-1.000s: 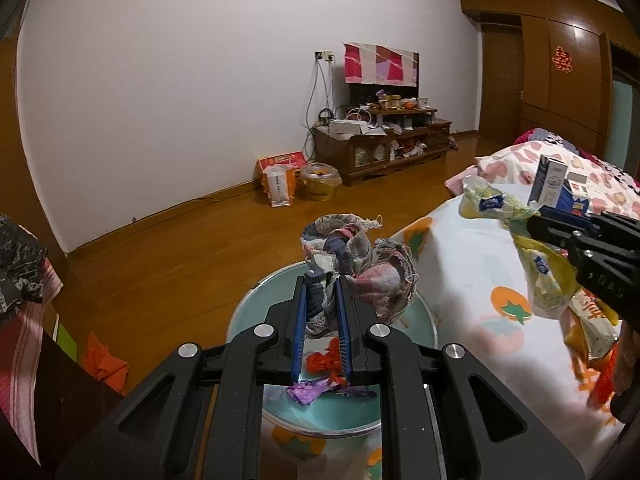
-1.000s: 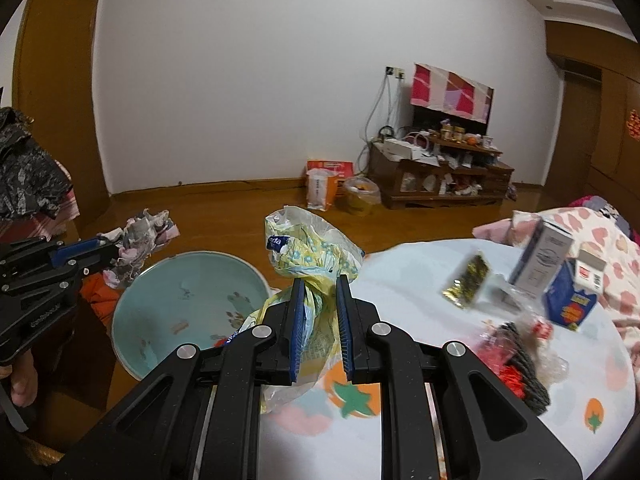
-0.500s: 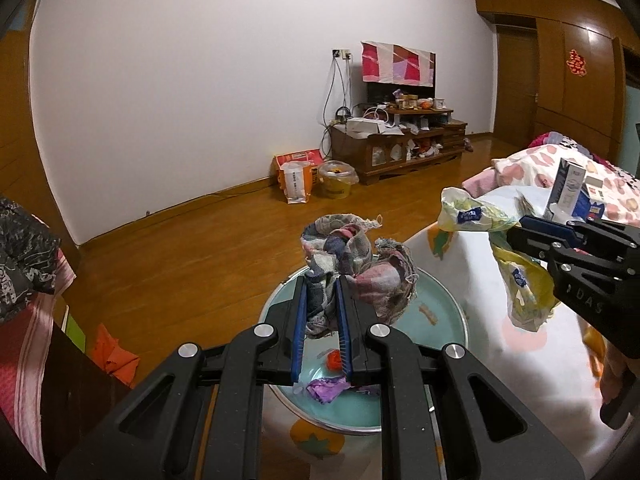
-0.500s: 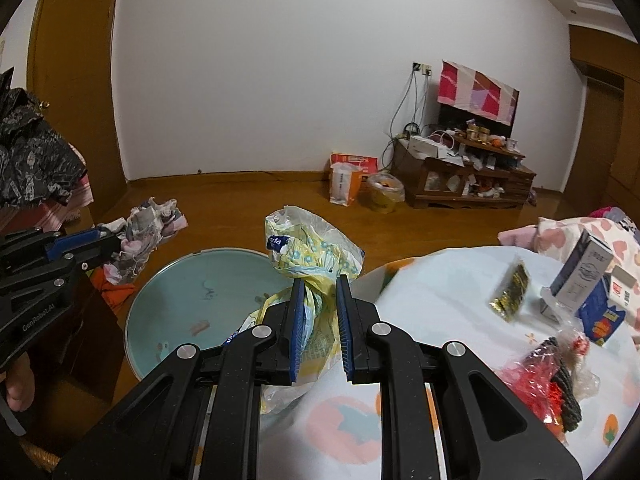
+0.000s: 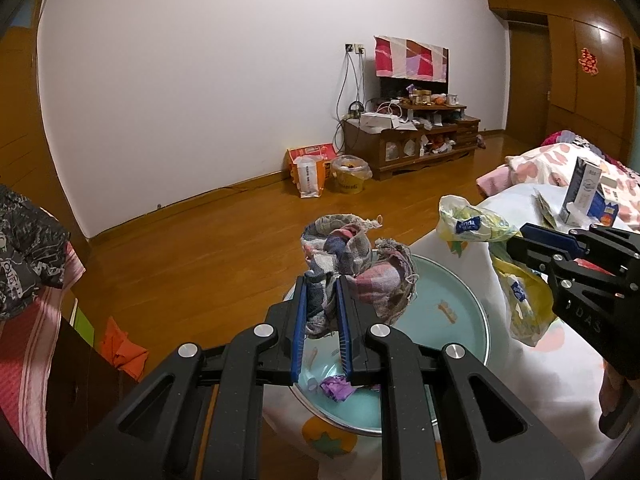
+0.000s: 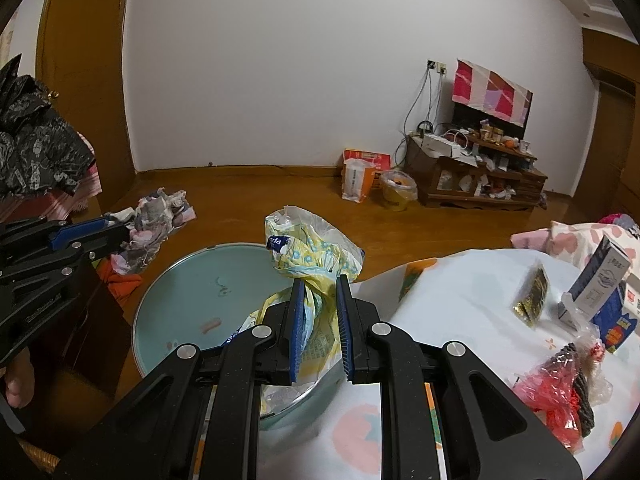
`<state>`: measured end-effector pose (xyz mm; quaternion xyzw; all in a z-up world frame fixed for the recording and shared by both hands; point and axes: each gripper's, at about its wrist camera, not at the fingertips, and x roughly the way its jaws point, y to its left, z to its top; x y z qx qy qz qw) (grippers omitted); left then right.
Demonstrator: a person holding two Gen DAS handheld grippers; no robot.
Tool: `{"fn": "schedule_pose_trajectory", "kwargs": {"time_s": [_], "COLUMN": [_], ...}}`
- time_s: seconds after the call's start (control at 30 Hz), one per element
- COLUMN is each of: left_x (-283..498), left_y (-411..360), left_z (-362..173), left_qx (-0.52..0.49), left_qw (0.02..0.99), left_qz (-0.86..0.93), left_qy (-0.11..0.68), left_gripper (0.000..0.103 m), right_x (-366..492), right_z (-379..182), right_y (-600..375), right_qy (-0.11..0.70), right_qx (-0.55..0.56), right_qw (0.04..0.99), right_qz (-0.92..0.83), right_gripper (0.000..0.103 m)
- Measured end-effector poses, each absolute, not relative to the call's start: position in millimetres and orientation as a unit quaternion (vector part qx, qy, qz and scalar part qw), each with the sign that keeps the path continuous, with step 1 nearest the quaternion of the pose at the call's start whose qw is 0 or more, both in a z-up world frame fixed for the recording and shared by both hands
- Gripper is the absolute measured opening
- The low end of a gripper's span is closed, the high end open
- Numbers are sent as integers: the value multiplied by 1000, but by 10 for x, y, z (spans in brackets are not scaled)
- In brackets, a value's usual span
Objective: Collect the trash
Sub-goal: 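Carry the cloth scrap and snack bag over the blue bin with both tools, then open both tools to drop the cloth scrap and snack bag into the bin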
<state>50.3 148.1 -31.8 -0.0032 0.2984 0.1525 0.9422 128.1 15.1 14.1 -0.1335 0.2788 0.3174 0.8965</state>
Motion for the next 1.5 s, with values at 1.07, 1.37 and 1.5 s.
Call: {"fn": "schedule_pose_trajectory", "kwargs": {"time_s": [1.07, 1.37, 1.5], "left_x": [529, 525, 519], "left_y": [1505, 1503, 1475], "left_z": [-344, -367, -398], "left_qx": [-4, -5, -5], "left_qw": [942, 942, 941], "left_qz": [154, 153, 152], "left_qy": [299, 300, 301], "left_gripper": [14, 15, 15], "right_x": [1273, 1267, 1274], "right_z": [145, 121, 119], "right_y": [205, 200, 204], "right_qy": [281, 282, 282], "right_qx": [-136, -139, -140], "right_qw": [895, 894, 893], "right_qz": [318, 320, 320], "right_gripper": [17, 17, 17]}}
